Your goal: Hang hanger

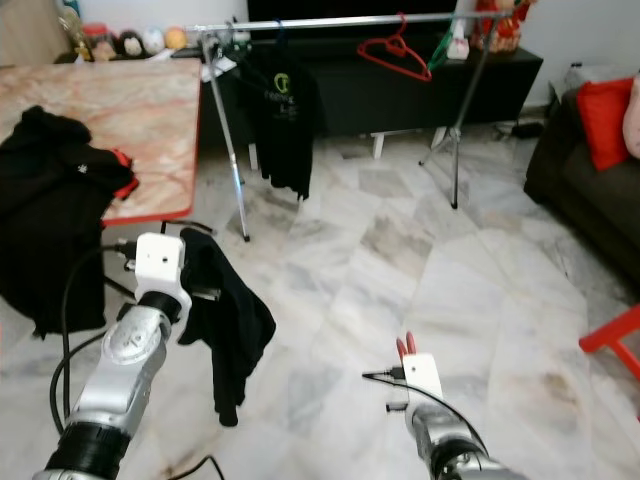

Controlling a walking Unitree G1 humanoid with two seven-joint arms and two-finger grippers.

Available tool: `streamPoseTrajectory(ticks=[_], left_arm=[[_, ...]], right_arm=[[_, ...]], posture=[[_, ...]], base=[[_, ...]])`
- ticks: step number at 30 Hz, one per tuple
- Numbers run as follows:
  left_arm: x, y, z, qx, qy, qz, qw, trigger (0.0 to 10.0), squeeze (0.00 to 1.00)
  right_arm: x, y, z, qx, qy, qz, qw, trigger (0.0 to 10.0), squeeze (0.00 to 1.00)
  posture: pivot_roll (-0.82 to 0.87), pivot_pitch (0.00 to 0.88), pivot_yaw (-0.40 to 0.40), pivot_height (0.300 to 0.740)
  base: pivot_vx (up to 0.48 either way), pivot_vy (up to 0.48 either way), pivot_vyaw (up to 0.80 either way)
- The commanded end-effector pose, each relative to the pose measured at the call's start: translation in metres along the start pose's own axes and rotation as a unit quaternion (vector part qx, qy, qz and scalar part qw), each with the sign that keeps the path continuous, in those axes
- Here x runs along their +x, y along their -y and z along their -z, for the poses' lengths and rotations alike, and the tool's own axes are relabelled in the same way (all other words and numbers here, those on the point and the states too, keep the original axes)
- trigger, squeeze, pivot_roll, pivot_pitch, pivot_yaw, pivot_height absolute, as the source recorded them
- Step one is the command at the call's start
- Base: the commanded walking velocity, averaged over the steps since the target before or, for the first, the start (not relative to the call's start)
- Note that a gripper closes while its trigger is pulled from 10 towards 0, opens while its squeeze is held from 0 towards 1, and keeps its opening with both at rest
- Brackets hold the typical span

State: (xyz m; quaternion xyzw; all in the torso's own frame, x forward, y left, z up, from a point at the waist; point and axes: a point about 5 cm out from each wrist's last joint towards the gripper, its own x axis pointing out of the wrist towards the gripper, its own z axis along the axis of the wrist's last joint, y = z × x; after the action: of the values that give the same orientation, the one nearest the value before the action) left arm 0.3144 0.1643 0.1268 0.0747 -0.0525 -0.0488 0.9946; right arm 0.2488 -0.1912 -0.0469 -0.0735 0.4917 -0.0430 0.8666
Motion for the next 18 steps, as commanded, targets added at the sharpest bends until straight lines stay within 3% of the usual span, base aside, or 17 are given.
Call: streamPoseTrajectory(ticks=[1,18], left_arm=[[0.0051,0.0004,-0.0137,-0.002,0.027,-0.001,1.000,10.0,0.00],[0.0053,-0.0015,-0.0139,-0.001,0.025,-0.004,1.000,10.0,0.00]], right_arm=[[-0.0001,0.0052,-0.0023,0.004,0.004,0.006,1.000,10.0,0.00],[-0.0002,0.0061,-0.0031,0.000,0.004,0.006,1.000,10.0,0.00]], posture=[[0.03,0.000,-0.047,0.740],[0.03,0.000,-0.048,0.740]], base=[[0.000,0.364,0.00],[0.000,0.357,0.00]])
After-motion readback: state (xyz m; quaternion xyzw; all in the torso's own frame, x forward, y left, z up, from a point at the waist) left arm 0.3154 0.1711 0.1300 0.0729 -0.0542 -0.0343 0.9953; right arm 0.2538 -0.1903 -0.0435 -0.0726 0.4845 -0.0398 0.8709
